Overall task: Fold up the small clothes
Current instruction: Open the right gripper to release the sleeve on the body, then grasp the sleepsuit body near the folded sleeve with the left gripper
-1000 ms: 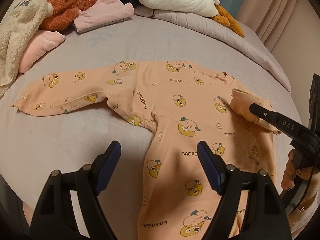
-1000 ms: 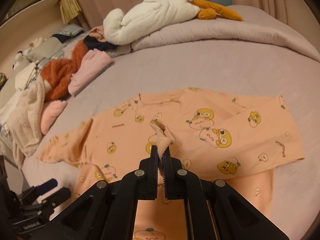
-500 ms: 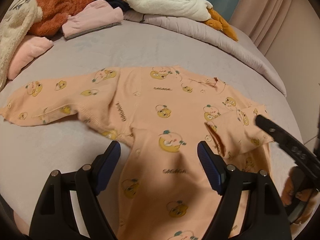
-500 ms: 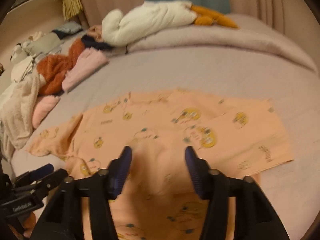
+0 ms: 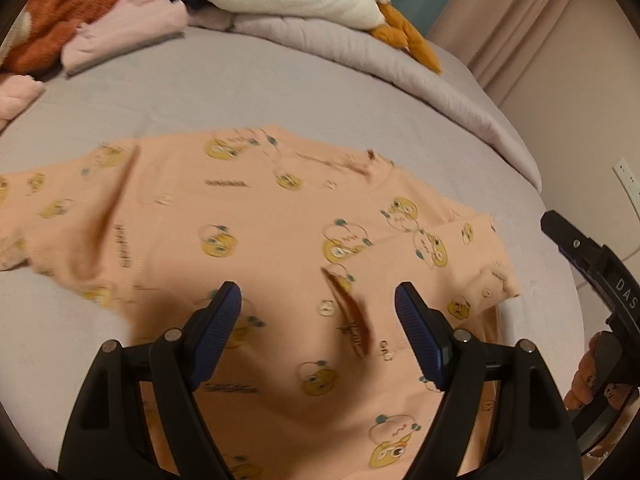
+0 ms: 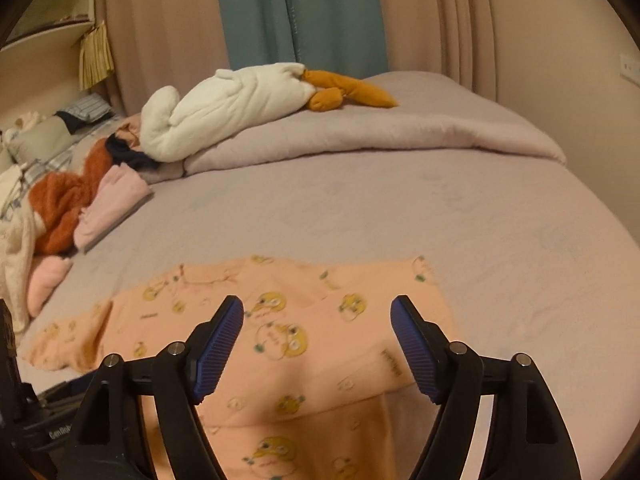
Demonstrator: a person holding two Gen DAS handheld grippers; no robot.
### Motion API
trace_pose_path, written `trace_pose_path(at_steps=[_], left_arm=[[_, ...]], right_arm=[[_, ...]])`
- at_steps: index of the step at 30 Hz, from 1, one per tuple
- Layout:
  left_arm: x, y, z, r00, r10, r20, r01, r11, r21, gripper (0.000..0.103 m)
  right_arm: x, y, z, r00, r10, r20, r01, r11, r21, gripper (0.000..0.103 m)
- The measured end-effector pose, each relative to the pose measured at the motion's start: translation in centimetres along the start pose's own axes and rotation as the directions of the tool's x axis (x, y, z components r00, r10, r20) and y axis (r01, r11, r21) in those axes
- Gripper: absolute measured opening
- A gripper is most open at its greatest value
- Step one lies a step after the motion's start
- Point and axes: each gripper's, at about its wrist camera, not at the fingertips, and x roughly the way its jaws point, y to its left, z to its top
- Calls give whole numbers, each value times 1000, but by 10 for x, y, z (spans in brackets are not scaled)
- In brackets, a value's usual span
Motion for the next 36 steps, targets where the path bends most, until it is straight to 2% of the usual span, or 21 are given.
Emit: trace_pose_path(at_steps=[4, 6, 7, 10, 12, 13, 15, 16, 21, 28, 36], left_arm=[[18, -5, -2, 999, -32, -43, 32, 999, -10, 75], [28, -7, -3, 996, -52, -75, 51, 999, -16, 67], [33, -9, -4, 993, -67, -95, 66, 998, -21, 66], [42, -14, -5, 995, -41, -96, 40, 999, -10, 53], [45, -17, -5, 996, -34, -87, 34, 999, -10, 36], [46, -17, -4, 995, -42, -87, 41, 999, -21, 32], [50, -20, -4, 995, -37, -91, 36, 999, -19, 11], [50, -22, -4, 996, -28, -88, 28, 1000, -10, 8], [42, -27, 1, 998, -36, -60, 35, 999, -13, 4], [11, -44, 20, 998, -38, 41, 37, 999, 39, 4], [-16, -41, 40, 991, 16, 129, -24, 998, 63, 4]], right_arm=[[4, -7, -5, 1000, 1, -17, -1, 1000, 12, 76], [8, -13, -11, 999, 5, -37, -5, 1000, 16, 76], [7, -16, -13, 999, 2, -40, -1, 1000, 21, 76], [10, -22, -17, 998, -1, -59, 3, 999, 36, 76], [8, -25, -17, 998, -4, -56, 7, 999, 44, 76], [8, -25, -16, 999, -6, -53, 9, 999, 42, 76], [8, -27, -16, 999, -6, -48, 8, 999, 41, 76], [9, -29, -16, 999, -8, -52, 10, 999, 44, 76], [9, -35, -15, 999, -4, -53, 8, 997, 72, 76], [5, -46, -12, 999, 10, -41, -6, 994, 112, 76], [2, -61, -12, 999, 16, -38, -10, 987, 158, 76]])
